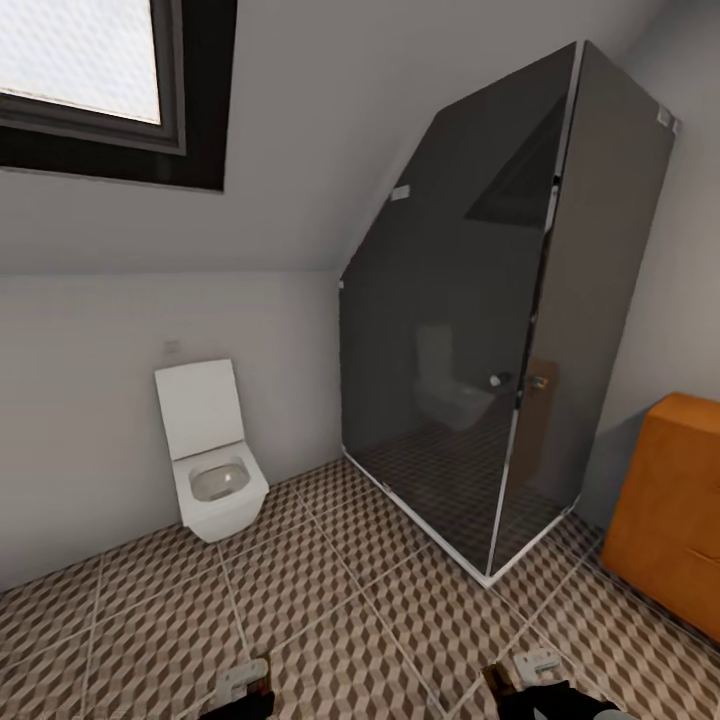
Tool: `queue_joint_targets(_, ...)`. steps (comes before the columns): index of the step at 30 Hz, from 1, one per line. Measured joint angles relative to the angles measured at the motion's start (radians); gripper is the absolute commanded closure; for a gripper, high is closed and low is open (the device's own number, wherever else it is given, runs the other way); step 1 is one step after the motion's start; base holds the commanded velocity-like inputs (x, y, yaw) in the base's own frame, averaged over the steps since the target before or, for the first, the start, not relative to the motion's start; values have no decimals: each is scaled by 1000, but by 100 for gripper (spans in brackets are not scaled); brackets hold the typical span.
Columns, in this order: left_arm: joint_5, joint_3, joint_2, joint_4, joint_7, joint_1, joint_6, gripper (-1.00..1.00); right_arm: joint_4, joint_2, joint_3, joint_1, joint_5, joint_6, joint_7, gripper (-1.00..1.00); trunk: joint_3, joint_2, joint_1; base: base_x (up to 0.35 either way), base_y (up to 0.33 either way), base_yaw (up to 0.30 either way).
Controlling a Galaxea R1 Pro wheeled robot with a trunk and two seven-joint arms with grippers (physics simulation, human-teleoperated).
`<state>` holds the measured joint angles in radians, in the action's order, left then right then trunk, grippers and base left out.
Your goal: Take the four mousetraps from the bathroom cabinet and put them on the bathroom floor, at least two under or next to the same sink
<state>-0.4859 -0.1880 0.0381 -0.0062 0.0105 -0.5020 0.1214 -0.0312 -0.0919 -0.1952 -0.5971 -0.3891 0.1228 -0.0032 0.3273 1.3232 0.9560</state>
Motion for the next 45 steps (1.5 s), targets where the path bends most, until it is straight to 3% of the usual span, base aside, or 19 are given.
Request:
queue_joint_targets(18,0,0,1,0,0,0,2,100,-1,18,0,8,1,1,-16,100,0,0,0,0,0,177)
queue_joint_targets(40,-3,1,1,1,0,2,0,100,0,20,0,12,0,-1,-13,100,0,0,0,0,0,282)
queue_joint_targets(45,-2,1,0,1,0,24,2,100,0,19,0,12,-1,-1,-10,100,0,0,0,0,0,286)
